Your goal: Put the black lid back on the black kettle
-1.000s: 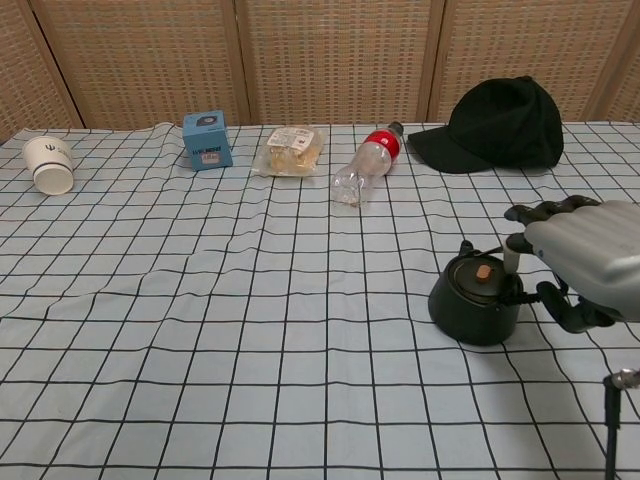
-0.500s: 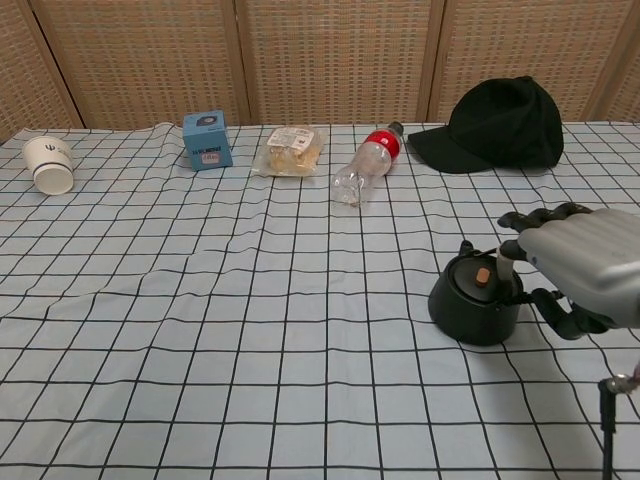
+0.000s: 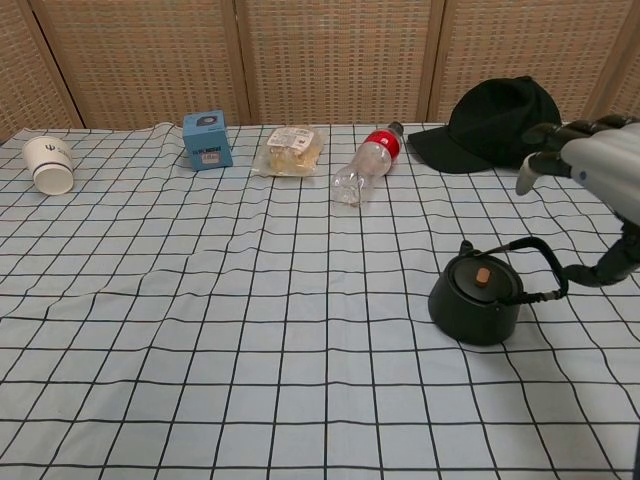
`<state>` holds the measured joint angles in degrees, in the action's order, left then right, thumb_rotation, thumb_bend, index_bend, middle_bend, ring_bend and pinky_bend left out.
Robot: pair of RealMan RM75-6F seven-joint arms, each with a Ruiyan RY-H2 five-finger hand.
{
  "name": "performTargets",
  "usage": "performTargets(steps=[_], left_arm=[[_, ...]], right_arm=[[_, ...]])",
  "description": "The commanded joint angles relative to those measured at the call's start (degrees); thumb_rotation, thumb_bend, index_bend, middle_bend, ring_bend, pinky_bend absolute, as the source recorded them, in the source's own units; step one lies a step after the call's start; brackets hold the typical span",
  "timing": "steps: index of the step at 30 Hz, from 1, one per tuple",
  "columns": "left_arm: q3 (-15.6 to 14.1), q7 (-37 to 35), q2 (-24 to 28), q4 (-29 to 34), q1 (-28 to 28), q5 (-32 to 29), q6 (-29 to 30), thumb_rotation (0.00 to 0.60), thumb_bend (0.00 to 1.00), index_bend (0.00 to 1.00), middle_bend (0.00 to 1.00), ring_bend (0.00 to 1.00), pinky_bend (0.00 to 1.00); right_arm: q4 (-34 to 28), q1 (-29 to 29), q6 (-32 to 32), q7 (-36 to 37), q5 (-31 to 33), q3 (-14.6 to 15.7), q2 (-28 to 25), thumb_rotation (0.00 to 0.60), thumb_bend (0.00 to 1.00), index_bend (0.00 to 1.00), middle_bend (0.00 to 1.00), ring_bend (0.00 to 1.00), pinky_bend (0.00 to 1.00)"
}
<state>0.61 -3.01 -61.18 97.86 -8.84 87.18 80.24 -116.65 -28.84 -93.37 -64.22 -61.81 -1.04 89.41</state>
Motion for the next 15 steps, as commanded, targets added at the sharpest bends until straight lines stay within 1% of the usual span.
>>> performTargets(steps=[1, 5, 8, 12, 15], left_arm=[[0.2, 0.1, -0.2, -0.5, -0.3, -0.3, -0.4, 0.6, 0.11, 0.0, 0.0, 0.0, 0.0], [0.1, 0.4, -0.1, -1.7, -0.7, -0.2, -1.2, 0.6, 0.11, 0.0, 0.0, 0.0, 0.0], [0.3, 2.6, -1.0, -3.0, -0.8, -0.3, -0.9, 0.6, 0.11, 0.0, 0.0, 0.0, 0.0], [0.1, 5.3, -2.5, -4.7, -0.6, -0.5, -0.9, 0.6, 0.11, 0.0, 0.0, 0.0, 0.0], [0.1, 6.7, -3.4, -6.1, -0.2, -0.8, -0.2, 0.6, 0.11, 0.0, 0.0, 0.0, 0.0]], right_arm=[[1.3, 1.6, -0.2, 4.5, -4.0, 0.9, -4.6, 0.6, 0.31, 0.22, 0.0, 0.0, 0.0], [6.3, 3.5, 1.1, 13.2, -7.9, 2.2, -9.3, 0.6, 0.24, 0.12, 0.0, 0.0, 0.0], [10.5, 5.2, 1.9, 20.7, -10.2, 3.3, -12.2, 0.6, 0.23, 0.06, 0.0, 0.0, 0.0], [15.5, 7.9, 2.3, 31.0, -12.7, 4.5, -14.7, 0.6, 0.2, 0.04, 0.0, 0.0, 0.0], [18.7, 9.7, 2.1, 35.7, -14.2, 5.3, -15.6, 0.6, 0.2, 0.03, 0.0, 0.0, 0.0]])
